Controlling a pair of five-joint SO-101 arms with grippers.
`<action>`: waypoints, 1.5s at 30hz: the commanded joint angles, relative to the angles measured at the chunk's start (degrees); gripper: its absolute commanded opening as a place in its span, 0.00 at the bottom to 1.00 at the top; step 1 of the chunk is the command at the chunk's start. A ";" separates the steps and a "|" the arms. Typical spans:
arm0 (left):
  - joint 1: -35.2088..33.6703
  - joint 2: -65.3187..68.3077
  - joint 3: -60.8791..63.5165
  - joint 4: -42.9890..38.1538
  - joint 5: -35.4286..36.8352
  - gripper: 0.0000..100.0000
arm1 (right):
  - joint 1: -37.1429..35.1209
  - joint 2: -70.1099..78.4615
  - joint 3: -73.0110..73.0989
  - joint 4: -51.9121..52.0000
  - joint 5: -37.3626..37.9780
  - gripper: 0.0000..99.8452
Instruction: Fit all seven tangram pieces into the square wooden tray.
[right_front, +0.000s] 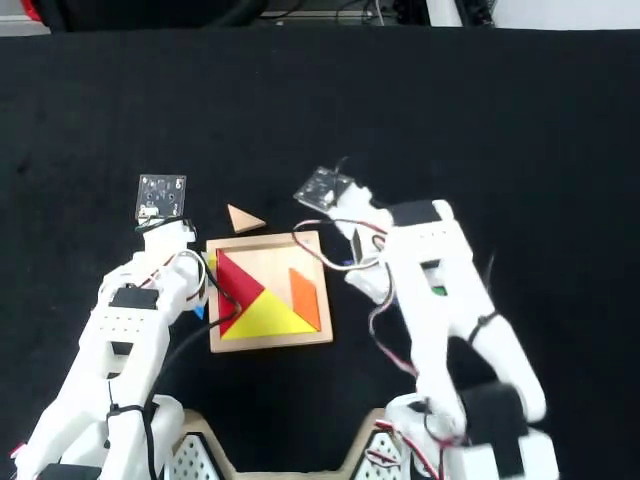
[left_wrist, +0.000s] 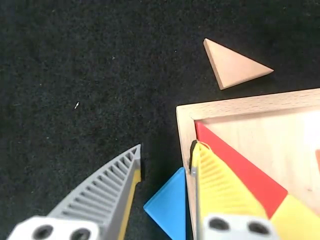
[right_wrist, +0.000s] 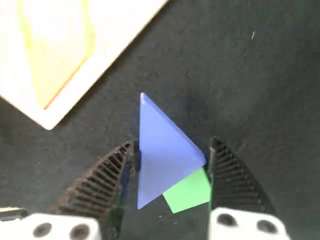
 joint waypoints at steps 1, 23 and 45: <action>0.48 -0.70 -0.84 -0.88 -0.09 0.17 | -3.34 -5.14 -3.03 0.97 0.18 0.20; 0.57 -0.70 -0.84 -0.88 -0.09 0.17 | -17.32 25.10 -26.95 -4.40 -10.29 0.20; 0.57 -0.70 -0.84 -0.88 -0.09 0.17 | -18.20 27.12 -18.33 -14.77 -11.87 0.20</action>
